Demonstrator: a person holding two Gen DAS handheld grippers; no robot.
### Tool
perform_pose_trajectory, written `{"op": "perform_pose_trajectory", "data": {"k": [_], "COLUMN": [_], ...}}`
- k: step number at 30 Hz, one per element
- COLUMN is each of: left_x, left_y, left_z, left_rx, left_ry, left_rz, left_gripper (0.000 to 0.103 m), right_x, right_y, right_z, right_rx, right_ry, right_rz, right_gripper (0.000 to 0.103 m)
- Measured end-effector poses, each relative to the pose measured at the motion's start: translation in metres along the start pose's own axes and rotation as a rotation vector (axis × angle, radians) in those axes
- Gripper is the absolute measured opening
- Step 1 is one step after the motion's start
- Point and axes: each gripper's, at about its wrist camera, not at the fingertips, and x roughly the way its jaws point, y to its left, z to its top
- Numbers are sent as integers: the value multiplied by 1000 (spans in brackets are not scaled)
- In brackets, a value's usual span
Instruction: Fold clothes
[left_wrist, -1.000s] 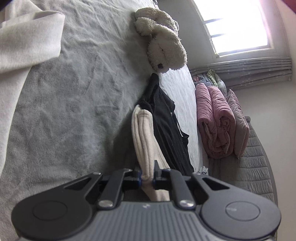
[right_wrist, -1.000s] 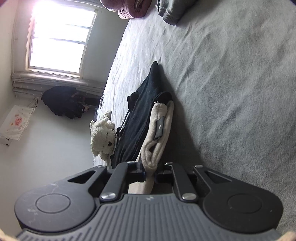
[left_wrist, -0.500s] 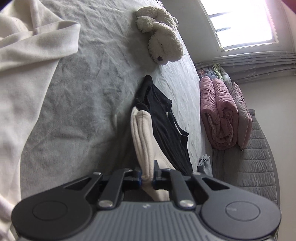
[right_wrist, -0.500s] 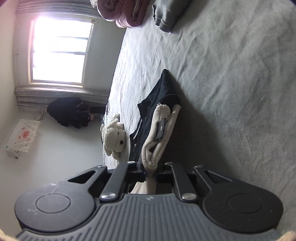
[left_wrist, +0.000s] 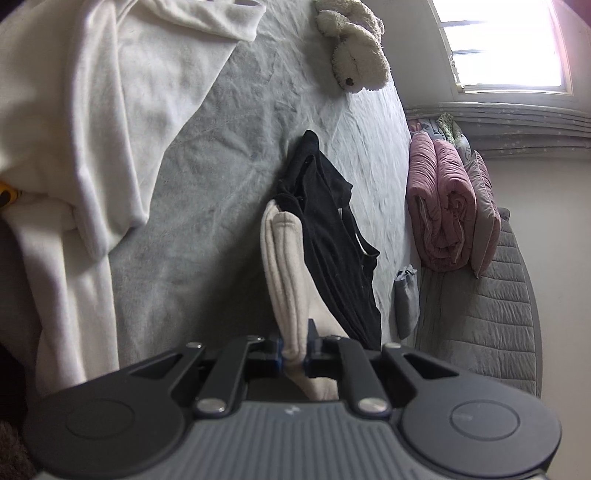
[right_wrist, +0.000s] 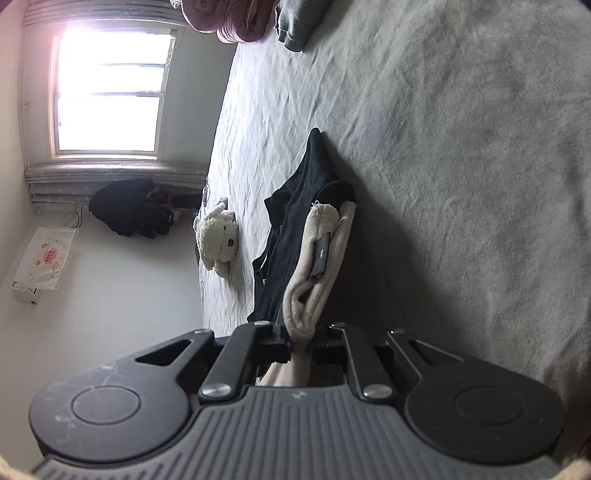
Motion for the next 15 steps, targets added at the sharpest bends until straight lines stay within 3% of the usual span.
{"op": "perform_pose_trajectory", "data": {"k": [5, 15], "left_x": [11, 15], "left_y": [15, -6], "left_z": [1, 30], "left_rx": [-45, -155], "left_ry": [20, 10], "left_rz": [32, -88], "left_gripper": [10, 10], "right_x": [9, 24], "right_y": [-13, 19], "right_z": [1, 25], "right_rx": [55, 75], "right_ry": [11, 8], "right_rz": [-18, 19], "right_gripper": [12, 13]}}
